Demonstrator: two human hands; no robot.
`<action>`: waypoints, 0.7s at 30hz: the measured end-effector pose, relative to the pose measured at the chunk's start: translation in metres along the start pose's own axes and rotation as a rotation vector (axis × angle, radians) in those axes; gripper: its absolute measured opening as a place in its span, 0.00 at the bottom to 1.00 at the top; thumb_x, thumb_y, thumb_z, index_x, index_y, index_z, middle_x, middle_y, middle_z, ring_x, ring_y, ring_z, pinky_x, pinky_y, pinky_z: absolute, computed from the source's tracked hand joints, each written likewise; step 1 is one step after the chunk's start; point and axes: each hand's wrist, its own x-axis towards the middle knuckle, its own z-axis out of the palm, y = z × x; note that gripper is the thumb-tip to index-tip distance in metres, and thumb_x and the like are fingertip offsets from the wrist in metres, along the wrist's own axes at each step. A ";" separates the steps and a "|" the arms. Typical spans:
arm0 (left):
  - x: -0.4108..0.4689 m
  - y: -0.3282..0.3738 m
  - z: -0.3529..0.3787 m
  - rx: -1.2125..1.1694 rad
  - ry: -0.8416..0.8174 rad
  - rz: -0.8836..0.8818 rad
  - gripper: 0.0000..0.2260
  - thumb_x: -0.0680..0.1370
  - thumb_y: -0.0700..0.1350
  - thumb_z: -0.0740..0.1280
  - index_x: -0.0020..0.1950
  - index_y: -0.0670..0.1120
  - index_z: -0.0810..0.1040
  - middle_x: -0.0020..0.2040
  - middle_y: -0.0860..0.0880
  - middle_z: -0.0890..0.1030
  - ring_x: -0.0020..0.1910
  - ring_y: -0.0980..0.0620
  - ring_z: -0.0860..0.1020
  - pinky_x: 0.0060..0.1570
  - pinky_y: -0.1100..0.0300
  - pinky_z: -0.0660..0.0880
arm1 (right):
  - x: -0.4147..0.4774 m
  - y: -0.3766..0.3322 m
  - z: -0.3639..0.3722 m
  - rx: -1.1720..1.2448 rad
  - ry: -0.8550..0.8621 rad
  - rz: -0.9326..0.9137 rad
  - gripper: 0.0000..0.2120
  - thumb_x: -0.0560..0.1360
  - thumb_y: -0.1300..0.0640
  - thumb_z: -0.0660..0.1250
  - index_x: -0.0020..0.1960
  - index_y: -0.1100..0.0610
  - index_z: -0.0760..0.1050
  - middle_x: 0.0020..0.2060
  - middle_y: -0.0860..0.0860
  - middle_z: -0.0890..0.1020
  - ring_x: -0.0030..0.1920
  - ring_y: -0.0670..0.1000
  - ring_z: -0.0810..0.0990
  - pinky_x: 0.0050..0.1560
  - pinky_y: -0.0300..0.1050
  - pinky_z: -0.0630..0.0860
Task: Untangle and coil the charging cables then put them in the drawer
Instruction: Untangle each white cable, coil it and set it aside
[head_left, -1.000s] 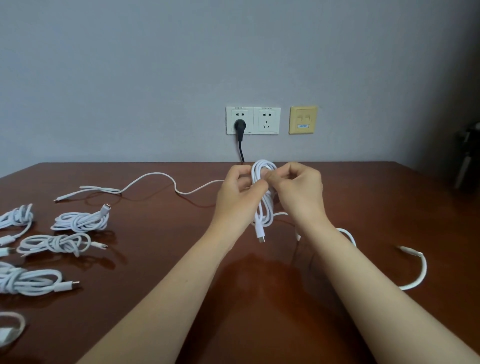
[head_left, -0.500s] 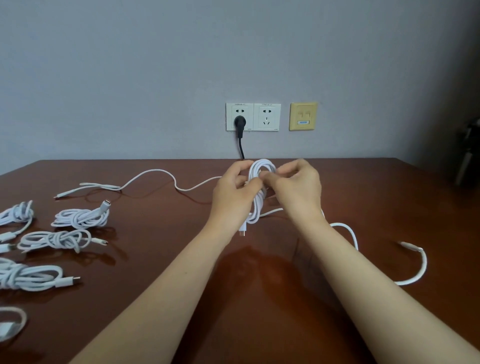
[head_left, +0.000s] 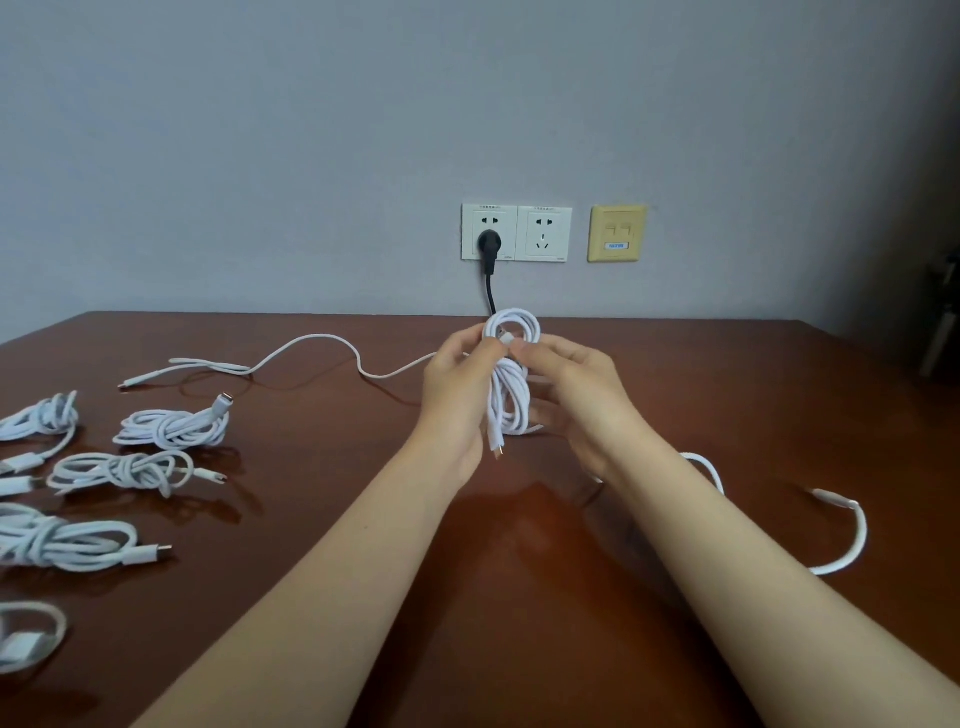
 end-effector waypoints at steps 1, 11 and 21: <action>-0.001 0.000 0.001 0.019 -0.002 0.006 0.04 0.77 0.39 0.64 0.48 0.46 0.76 0.36 0.46 0.77 0.30 0.52 0.77 0.29 0.61 0.74 | 0.000 0.001 0.000 0.004 0.035 -0.013 0.07 0.75 0.61 0.66 0.49 0.63 0.79 0.37 0.58 0.81 0.31 0.52 0.80 0.28 0.41 0.77; 0.002 -0.006 0.000 0.459 0.015 0.277 0.07 0.76 0.42 0.66 0.52 0.52 0.77 0.51 0.49 0.74 0.46 0.55 0.78 0.48 0.57 0.77 | 0.001 0.001 -0.004 0.018 0.161 -0.072 0.05 0.73 0.62 0.69 0.48 0.63 0.80 0.32 0.57 0.80 0.24 0.53 0.78 0.25 0.41 0.76; -0.002 -0.008 0.002 0.451 0.009 0.292 0.14 0.66 0.40 0.71 0.44 0.57 0.75 0.44 0.54 0.78 0.42 0.49 0.77 0.51 0.46 0.78 | 0.011 0.009 -0.012 0.085 0.202 -0.034 0.03 0.71 0.67 0.69 0.39 0.62 0.79 0.29 0.55 0.81 0.27 0.51 0.77 0.35 0.42 0.76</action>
